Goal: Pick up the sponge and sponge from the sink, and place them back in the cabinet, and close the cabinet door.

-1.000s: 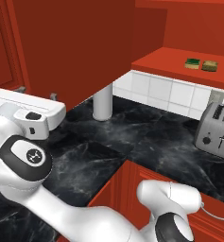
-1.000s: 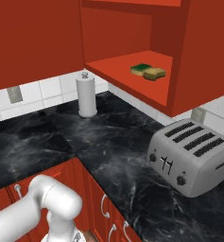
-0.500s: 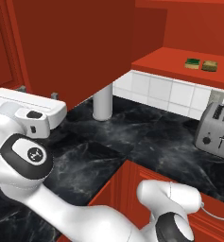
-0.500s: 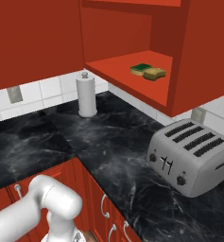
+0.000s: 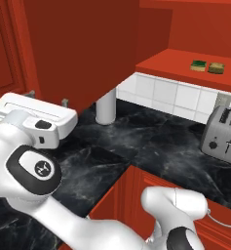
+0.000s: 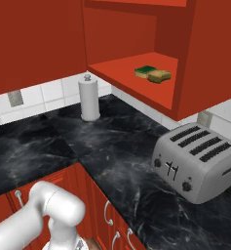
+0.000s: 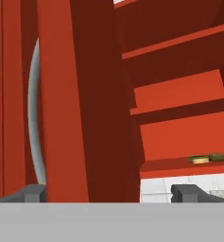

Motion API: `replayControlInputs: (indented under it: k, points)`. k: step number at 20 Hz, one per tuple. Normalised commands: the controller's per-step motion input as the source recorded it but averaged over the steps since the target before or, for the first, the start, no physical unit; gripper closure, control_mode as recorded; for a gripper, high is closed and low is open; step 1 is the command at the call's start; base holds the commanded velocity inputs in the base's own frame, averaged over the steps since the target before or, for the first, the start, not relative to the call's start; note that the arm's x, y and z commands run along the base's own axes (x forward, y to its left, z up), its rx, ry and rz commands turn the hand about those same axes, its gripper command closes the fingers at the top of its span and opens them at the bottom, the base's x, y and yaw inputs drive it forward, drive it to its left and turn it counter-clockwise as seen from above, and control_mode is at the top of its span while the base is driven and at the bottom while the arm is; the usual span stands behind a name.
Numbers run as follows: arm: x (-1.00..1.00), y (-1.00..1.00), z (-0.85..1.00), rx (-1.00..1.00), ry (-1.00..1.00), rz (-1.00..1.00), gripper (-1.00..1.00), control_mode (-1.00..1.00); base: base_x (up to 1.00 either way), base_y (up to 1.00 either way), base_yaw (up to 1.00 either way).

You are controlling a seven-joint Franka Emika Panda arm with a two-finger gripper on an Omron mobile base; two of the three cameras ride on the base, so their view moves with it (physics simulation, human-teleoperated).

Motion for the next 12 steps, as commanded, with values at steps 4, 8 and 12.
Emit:
replayControlInputs:
  k: [4, 8, 12]
  points:
    - [-0.15, -0.58, 0.0, 0.0, -0.05, -0.07, -1.0, -1.0, 0.0, 0.0, 0.0]
    - [-0.24, -0.65, 0.0, 0.0, -0.06, -0.06, -1.0, -1.0, 0.0, 0.0, 0.0]
    - [-0.19, -0.62, 0.0, 0.0, -0.06, -0.06, -1.0, -1.0, 0.0, 0.0, 0.0]
